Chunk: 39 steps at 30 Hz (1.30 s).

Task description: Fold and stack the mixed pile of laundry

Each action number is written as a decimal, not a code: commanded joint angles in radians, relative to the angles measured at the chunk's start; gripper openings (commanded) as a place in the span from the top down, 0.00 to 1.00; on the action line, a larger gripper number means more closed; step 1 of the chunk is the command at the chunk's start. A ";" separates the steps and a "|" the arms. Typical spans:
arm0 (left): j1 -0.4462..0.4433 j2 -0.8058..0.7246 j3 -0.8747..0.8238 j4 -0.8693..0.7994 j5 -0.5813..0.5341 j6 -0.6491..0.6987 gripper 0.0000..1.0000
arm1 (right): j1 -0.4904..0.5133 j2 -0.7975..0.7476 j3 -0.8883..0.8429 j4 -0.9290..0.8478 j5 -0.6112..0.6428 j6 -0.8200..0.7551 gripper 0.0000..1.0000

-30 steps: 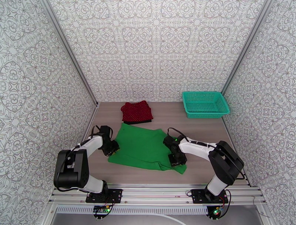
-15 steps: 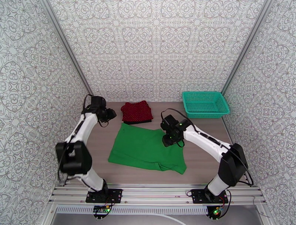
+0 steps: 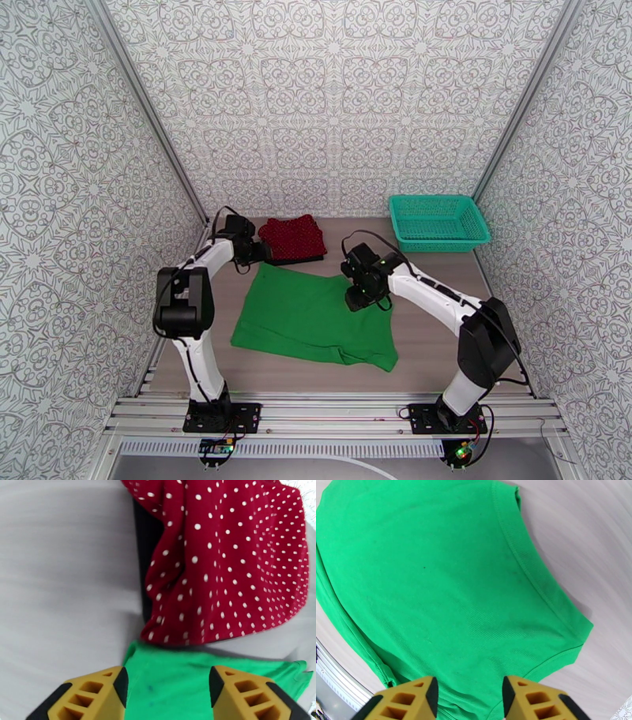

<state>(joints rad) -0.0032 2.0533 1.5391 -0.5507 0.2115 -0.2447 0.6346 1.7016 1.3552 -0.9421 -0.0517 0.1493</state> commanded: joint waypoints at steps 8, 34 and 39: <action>-0.004 0.051 0.013 0.021 -0.060 0.037 0.45 | -0.006 -0.018 -0.044 0.018 -0.028 0.022 0.52; -0.023 0.124 0.110 -0.094 -0.073 0.059 1.00 | -0.039 0.059 0.061 0.090 -0.058 -0.129 0.44; -0.033 0.078 0.074 -0.078 -0.077 0.056 1.00 | -0.098 0.231 0.225 0.129 -0.134 -0.187 0.43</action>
<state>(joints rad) -0.0246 2.1563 1.6226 -0.6258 0.1516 -0.1978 0.5694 1.8469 1.4929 -0.8673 -0.1207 0.0235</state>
